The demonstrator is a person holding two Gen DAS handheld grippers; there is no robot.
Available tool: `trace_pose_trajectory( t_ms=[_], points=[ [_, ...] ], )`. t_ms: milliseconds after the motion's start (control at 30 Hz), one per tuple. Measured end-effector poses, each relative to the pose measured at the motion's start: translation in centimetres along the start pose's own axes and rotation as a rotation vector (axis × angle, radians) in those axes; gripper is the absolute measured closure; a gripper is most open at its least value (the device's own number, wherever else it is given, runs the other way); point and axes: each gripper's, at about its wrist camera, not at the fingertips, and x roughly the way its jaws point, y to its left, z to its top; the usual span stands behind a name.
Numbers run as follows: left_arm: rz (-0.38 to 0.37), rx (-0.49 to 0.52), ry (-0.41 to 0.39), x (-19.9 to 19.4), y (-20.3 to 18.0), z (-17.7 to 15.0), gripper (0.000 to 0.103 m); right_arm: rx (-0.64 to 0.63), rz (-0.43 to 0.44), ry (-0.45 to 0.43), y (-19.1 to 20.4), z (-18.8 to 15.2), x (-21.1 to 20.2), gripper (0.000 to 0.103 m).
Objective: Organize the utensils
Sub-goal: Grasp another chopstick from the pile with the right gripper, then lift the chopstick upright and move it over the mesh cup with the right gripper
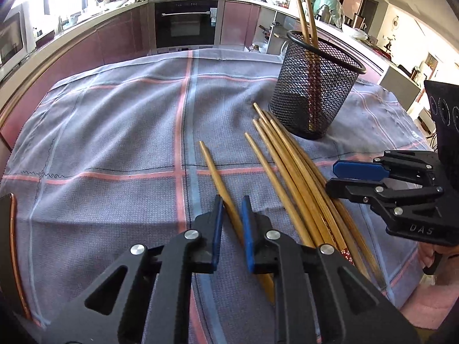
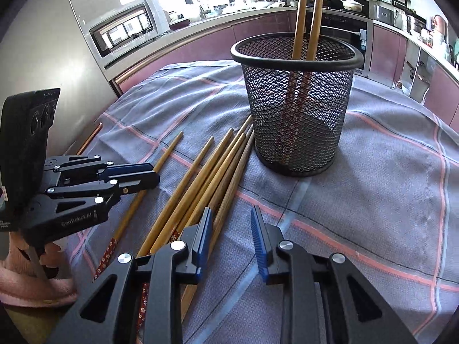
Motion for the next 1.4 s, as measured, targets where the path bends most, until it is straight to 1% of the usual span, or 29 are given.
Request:
trace_pose_trajectory(
  t_ms=[200,333,367,400,467,567,700,767,867,1067,1233,1333,1400],
  points=[
    [0.002,0.001,0.013,0.2,0.2,0.5,0.088,-0.045,-0.077,0.0,1.3,1.0,1.3,0.078],
    [0.012,0.011,0.015,0.4,0.0,0.5,0.088,-0.052,-0.093,-0.007,1.5,1.5,1.9,0.078],
    [0.015,0.01,0.014,0.4,0.0,0.5,0.088,-0.049,-0.095,-0.008,1.5,1.6,1.9,0.08],
    [0.017,0.009,0.013,0.4,0.0,0.5,0.088,-0.045,-0.094,-0.009,1.4,1.6,1.9,0.086],
    [0.024,0.001,0.014,0.5,0.0,0.5,0.09,-0.028,-0.074,-0.005,1.2,1.6,1.8,0.093],
    [0.031,-0.006,0.018,0.4,0.1,0.6,0.092,-0.027,-0.073,-0.004,1.1,1.5,1.7,0.094],
    [0.033,-0.009,0.023,0.5,0.3,0.6,0.089,-0.018,-0.066,-0.008,1.0,1.5,1.7,0.095],
    [0.035,-0.01,0.022,0.6,0.3,0.7,0.091,-0.016,-0.051,-0.013,1.0,1.6,1.6,0.096],
    [0.041,-0.02,0.018,0.6,0.3,0.7,0.093,-0.018,-0.031,-0.035,1.1,1.6,1.0,0.098],
    [0.035,-0.049,0.006,0.1,0.7,0.7,0.096,-0.03,0.015,-0.105,1.2,1.6,-1.4,0.098],
    [-0.008,-0.053,-0.031,-1.6,1.0,1.1,0.096,-0.027,0.052,-0.165,1.0,1.7,-3.6,0.098],
    [-0.066,-0.056,-0.062,-3.0,1.1,1.5,0.096,-0.019,0.087,-0.216,0.6,2.0,-5.4,0.098],
    [-0.1,-0.049,-0.093,-4.1,1.1,1.9,0.096,-0.018,0.092,-0.251,0.5,2.2,-6.4,0.098]
  ],
)
